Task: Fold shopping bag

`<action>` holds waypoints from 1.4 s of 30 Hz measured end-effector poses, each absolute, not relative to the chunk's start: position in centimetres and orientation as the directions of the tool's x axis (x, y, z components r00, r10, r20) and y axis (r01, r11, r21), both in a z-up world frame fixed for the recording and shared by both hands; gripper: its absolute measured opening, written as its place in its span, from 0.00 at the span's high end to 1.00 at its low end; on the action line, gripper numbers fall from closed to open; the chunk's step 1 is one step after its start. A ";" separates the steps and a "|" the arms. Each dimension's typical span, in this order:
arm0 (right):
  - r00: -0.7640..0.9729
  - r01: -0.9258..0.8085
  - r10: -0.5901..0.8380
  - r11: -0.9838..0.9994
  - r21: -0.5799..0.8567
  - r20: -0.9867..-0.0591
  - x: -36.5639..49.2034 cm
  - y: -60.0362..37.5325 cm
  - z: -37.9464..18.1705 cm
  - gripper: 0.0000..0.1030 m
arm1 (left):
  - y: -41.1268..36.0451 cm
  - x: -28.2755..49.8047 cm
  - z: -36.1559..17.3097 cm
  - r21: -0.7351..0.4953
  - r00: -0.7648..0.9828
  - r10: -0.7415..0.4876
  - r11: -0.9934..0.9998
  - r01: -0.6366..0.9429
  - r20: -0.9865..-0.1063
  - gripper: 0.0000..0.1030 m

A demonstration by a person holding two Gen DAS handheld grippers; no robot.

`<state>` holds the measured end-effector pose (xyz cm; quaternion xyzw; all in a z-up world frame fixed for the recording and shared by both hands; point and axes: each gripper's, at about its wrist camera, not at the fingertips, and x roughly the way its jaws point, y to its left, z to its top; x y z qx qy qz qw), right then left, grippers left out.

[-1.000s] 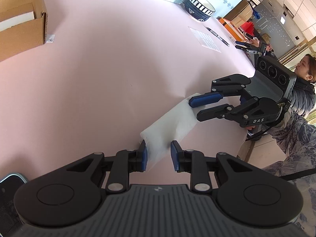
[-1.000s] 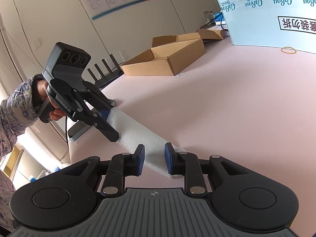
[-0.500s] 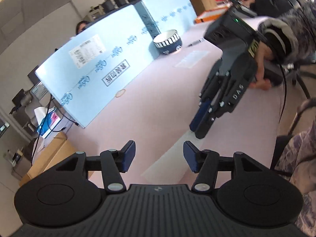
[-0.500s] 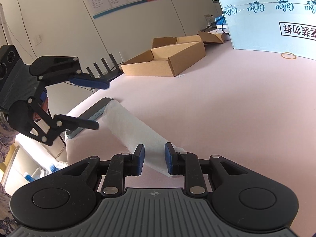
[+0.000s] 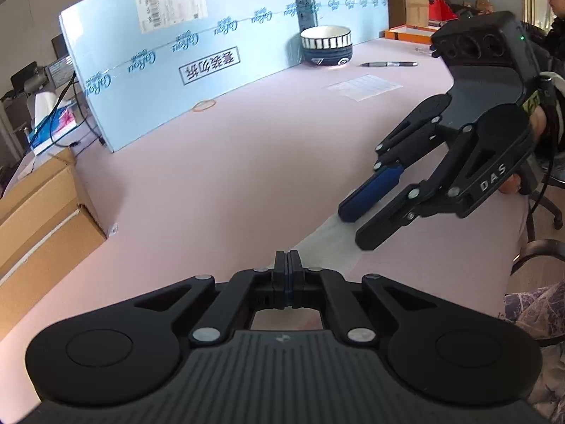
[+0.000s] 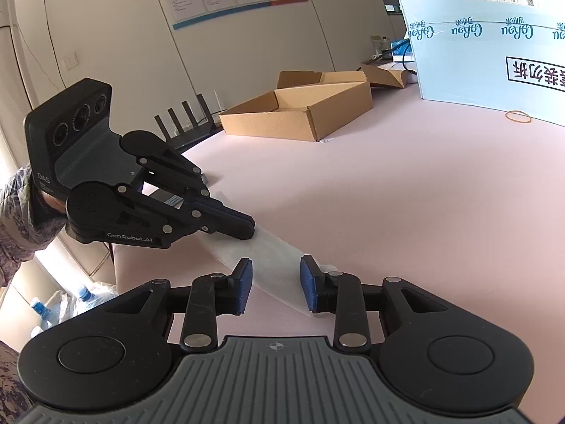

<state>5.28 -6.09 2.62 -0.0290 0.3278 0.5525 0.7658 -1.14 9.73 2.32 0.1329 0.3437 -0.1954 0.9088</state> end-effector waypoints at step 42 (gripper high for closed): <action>0.765 -0.639 0.507 0.674 -0.371 -0.396 18.7 -9.6 9.8 0.75 | 12.8 0.3 2.6 -0.061 0.584 -0.338 0.896 0.441 -0.738 0.99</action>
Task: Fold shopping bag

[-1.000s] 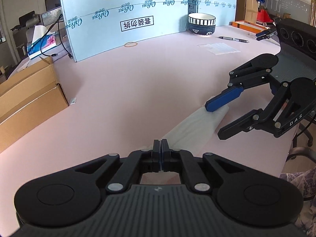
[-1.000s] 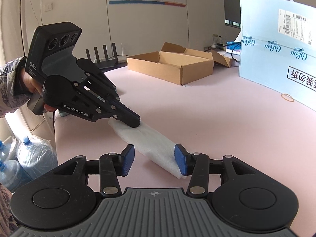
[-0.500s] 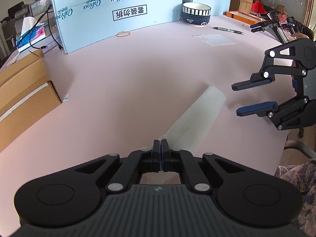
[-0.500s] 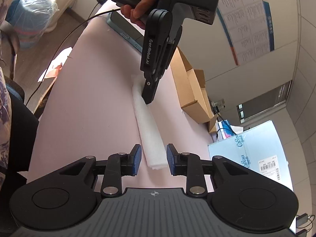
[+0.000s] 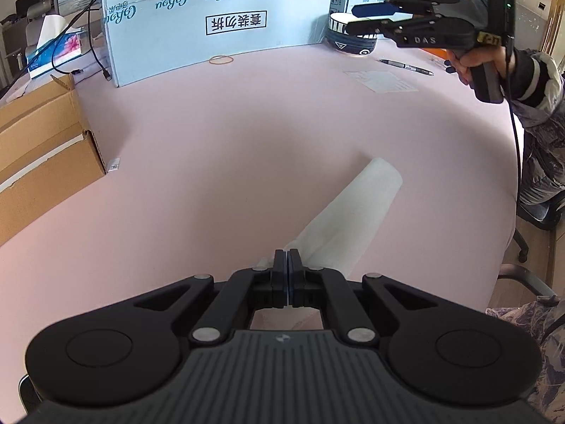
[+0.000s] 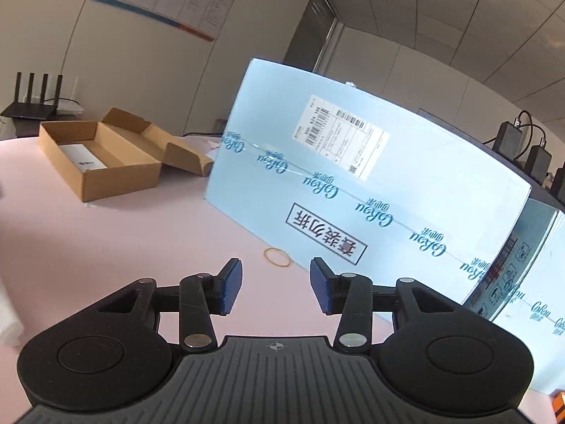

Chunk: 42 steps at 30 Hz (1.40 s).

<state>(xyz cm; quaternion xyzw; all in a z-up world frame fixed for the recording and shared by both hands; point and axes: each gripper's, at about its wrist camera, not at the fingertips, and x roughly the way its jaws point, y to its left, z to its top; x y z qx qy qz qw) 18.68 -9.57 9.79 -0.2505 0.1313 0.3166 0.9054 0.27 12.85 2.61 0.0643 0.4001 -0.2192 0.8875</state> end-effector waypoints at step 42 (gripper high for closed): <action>0.532 -0.792 0.324 0.516 -0.326 -0.782 36.0 3.6 0.9 0.94 | 13.7 -0.1 2.4 -0.153 0.598 -0.377 0.908 0.391 -0.707 0.99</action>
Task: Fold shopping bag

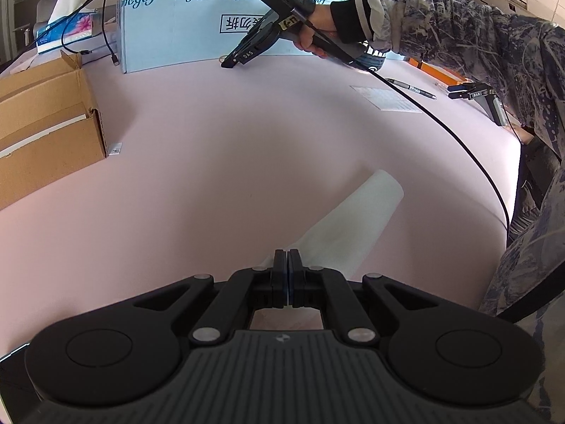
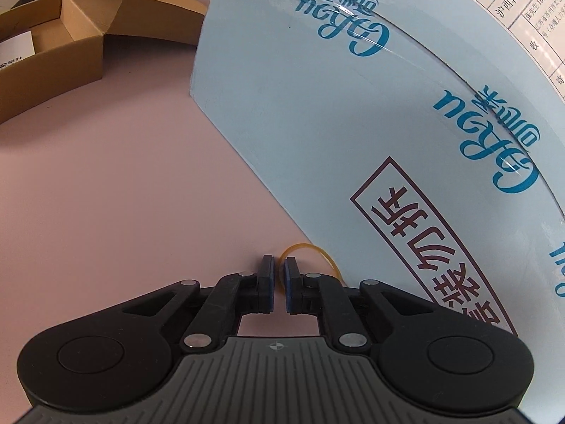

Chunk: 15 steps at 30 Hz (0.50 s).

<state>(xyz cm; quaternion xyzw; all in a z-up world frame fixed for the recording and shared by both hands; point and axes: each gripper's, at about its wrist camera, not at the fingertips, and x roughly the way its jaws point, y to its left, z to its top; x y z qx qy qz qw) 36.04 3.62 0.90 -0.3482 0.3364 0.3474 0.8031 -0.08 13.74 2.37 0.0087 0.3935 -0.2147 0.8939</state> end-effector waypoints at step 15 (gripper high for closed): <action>0.461 -0.814 0.538 0.573 -0.095 -0.706 28.6 -3.8 6.2 0.99 | 14.0 -0.2 2.2 -0.161 0.620 -0.364 0.919 0.360 -0.695 0.99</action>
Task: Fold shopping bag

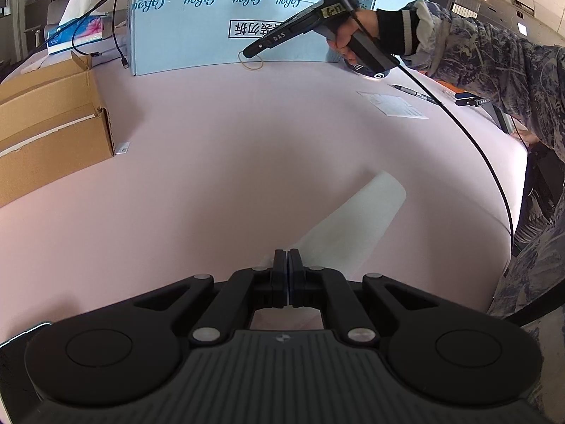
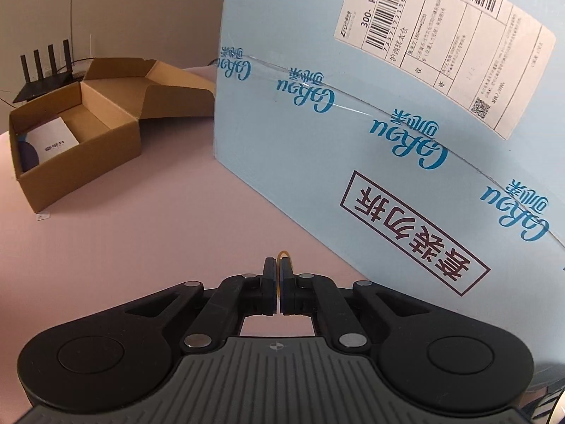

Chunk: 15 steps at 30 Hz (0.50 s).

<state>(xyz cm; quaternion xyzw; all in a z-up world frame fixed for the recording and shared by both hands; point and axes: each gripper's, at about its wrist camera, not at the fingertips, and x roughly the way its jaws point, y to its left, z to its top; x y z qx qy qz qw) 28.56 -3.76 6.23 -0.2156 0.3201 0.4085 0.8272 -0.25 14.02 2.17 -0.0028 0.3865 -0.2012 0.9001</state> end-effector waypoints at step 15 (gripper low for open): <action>0.150 -0.810 0.774 0.453 0.373 -0.615 13.5 -9.7 7.6 0.98 | 13.3 -0.6 2.0 -0.106 0.649 -0.323 0.930 0.351 -0.689 0.99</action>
